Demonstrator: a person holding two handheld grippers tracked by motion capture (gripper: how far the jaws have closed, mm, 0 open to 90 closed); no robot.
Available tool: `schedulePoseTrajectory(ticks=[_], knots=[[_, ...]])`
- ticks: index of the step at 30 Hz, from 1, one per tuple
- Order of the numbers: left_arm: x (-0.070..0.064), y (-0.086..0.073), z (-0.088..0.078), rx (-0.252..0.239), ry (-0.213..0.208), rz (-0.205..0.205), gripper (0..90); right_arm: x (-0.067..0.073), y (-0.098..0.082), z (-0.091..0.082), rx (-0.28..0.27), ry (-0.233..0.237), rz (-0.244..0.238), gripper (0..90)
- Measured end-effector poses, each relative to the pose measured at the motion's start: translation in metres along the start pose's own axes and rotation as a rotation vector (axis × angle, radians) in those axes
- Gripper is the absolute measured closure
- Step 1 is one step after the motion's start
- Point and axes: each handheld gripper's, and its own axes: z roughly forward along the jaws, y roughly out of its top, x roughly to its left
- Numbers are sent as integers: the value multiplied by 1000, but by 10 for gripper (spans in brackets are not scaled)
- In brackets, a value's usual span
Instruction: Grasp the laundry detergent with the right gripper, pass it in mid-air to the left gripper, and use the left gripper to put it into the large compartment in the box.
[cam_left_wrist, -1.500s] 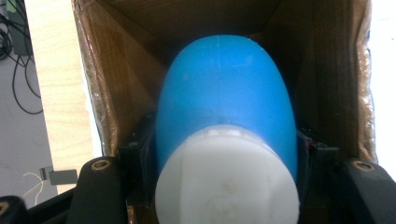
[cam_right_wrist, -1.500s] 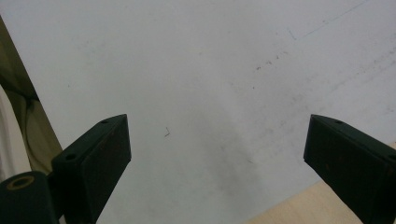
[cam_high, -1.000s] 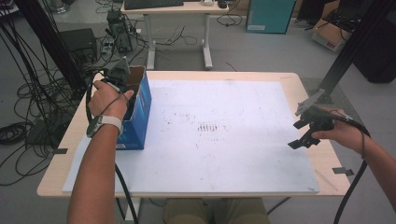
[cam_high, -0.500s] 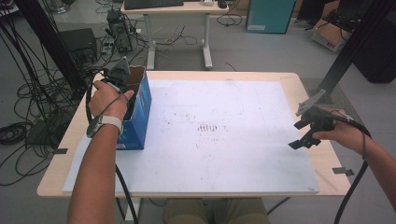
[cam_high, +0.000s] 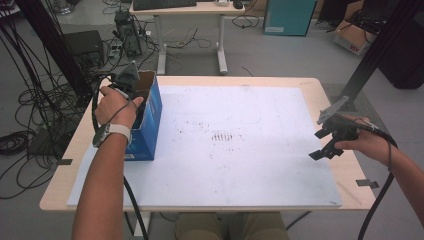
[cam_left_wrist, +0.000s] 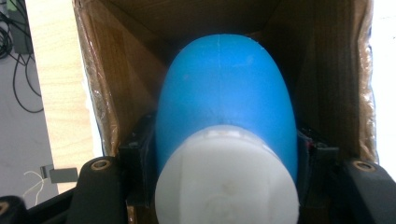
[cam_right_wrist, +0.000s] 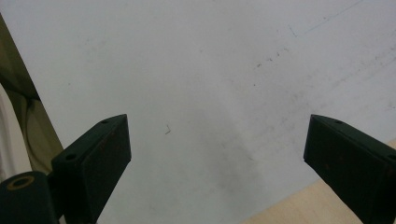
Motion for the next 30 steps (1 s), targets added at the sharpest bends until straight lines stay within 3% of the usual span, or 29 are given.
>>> schedulePoseTrajectory(ticks=[30], knots=[[0, -1, 0, 3, 1, -1, 374, 1, -1, -1, 0, -1, 12, 76]])
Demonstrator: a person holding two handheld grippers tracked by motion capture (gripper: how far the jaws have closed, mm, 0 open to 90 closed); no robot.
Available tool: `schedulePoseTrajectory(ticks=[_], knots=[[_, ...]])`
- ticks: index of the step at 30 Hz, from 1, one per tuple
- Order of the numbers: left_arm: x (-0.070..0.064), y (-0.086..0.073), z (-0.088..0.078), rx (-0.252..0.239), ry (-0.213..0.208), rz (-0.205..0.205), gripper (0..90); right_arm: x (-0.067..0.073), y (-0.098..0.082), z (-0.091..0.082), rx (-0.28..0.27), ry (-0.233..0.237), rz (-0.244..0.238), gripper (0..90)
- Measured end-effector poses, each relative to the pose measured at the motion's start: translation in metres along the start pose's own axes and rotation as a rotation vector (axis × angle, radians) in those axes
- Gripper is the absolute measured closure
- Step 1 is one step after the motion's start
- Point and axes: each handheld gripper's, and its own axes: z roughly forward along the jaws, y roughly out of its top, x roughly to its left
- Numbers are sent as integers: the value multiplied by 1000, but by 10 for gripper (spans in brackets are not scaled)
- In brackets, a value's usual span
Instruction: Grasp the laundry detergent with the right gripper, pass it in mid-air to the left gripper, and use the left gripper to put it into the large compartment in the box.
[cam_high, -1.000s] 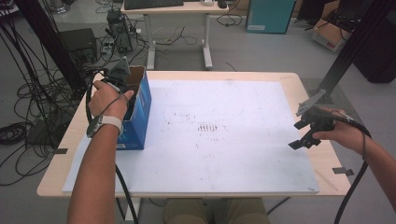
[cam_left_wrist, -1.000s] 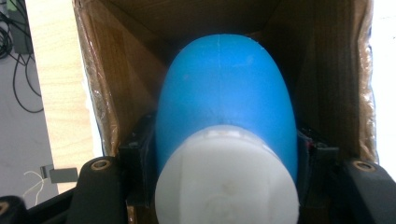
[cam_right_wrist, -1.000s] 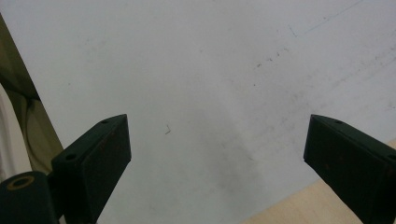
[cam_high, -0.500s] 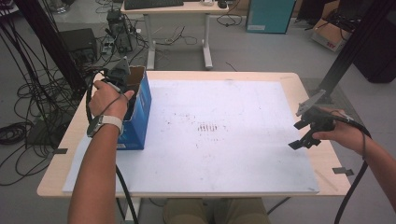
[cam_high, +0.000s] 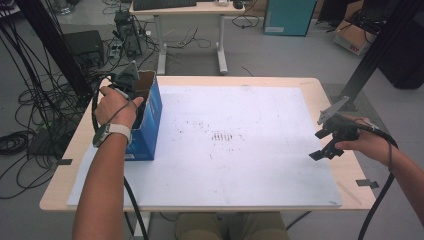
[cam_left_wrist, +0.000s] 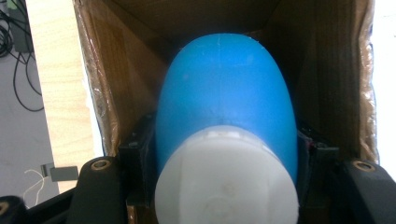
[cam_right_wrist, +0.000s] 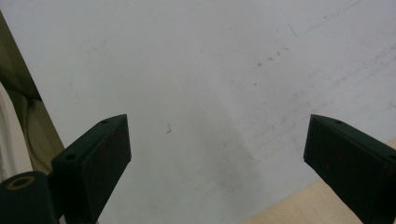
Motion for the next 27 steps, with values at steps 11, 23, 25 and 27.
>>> schedulePoseTrajectory(ticks=[11, 23, 25, 27], knots=[[0, 0, 0, 2, 0, 0, 374, 0, 0, 0, 0, 2, 0, 76], [0, 0, 0, 1, 0, 0, 374, 0, 0, 0, 8, 4, -2, 76], [0, 0, 0, 0, 0, 0, 374, -1, 0, 0, 5, 3, -3, 76], [0, 0, 0, 0, 0, 0, 374, -1, -1, 1, 4, 4, 3, 76]])
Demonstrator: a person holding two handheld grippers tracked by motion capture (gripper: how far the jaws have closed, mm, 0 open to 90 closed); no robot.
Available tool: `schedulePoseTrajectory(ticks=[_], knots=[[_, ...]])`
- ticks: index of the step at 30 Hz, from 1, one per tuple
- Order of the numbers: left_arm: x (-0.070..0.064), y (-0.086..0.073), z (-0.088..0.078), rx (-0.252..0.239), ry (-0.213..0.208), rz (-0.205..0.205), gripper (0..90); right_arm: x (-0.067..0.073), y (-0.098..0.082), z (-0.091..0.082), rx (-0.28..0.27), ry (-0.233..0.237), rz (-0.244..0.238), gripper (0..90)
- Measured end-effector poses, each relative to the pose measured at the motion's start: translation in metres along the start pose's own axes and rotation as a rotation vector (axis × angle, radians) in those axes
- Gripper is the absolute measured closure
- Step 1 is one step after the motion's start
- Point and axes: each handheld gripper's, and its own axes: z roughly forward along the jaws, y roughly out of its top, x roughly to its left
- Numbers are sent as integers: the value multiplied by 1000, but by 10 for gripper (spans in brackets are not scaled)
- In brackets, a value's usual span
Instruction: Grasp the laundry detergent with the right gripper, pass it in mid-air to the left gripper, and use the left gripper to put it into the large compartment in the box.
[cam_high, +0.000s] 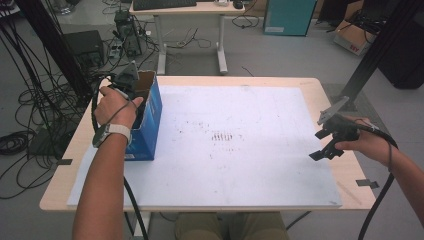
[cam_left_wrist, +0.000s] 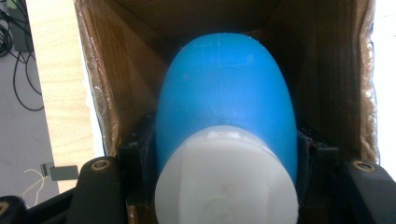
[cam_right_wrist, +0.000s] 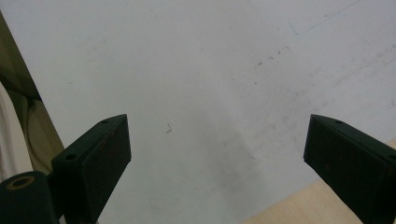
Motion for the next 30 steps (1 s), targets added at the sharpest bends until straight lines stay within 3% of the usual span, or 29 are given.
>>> schedulePoseTrajectory(ticks=[11, 30], knots=[[0, 0, 0, -4, -4, 2, 373, 0, 0, -1, -20, 14, -4, 76], [1, 3, 1, -3, -12, 10, 372, -2, 0, 1, -10, 14, -7, 76]])
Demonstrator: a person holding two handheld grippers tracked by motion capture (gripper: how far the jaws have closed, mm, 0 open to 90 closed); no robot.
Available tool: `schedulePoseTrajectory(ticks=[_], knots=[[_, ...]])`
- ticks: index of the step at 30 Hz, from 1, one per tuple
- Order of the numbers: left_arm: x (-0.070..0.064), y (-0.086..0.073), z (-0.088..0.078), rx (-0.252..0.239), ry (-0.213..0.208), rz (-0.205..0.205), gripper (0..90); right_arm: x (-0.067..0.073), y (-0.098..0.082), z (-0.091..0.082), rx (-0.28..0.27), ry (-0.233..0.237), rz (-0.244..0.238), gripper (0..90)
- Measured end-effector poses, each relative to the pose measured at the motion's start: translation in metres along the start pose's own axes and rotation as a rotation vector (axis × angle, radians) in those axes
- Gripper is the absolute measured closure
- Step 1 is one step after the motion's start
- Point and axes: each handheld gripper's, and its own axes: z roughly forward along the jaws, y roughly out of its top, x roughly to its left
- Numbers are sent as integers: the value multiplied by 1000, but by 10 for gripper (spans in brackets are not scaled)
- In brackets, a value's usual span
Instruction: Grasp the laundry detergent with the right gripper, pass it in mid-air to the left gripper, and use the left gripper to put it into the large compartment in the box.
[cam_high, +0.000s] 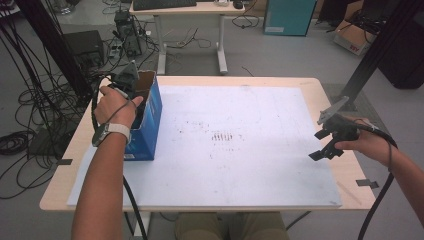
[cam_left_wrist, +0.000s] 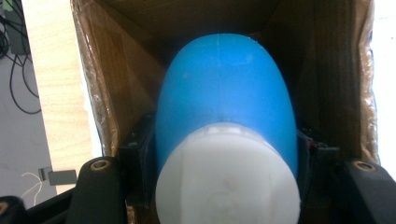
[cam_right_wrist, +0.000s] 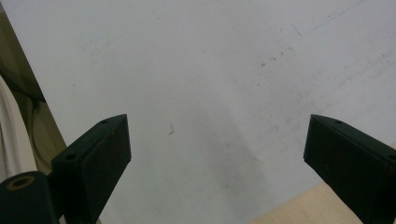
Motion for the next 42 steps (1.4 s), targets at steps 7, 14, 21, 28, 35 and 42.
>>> schedulePoseTrajectory(ticks=[7, 14, 21, 28, 35, 42], knots=[[2, 1, 0, 12, -2, -4, 358, -1, 0, 2, 7, 5, 1, 76], [4, 0, 0, -7, -30, -15, 284, -1, 0, 3, 2, 5, 4, 76], [6, -1, -6, -33, -35, -9, 242, 0, -1, -1, 3, -2, 4, 76], [7, -3, -21, -90, -42, 10, 153, 2, -2, -2, 1, -3, 3, 76], [7, -4, -47, -144, -50, 57, 138, 4, -1, -7, -5, -10, -2, 76], [1, -5, -78, -221, -68, 119, 102, 5, 0, -12, -6, -18, -5, 76]])
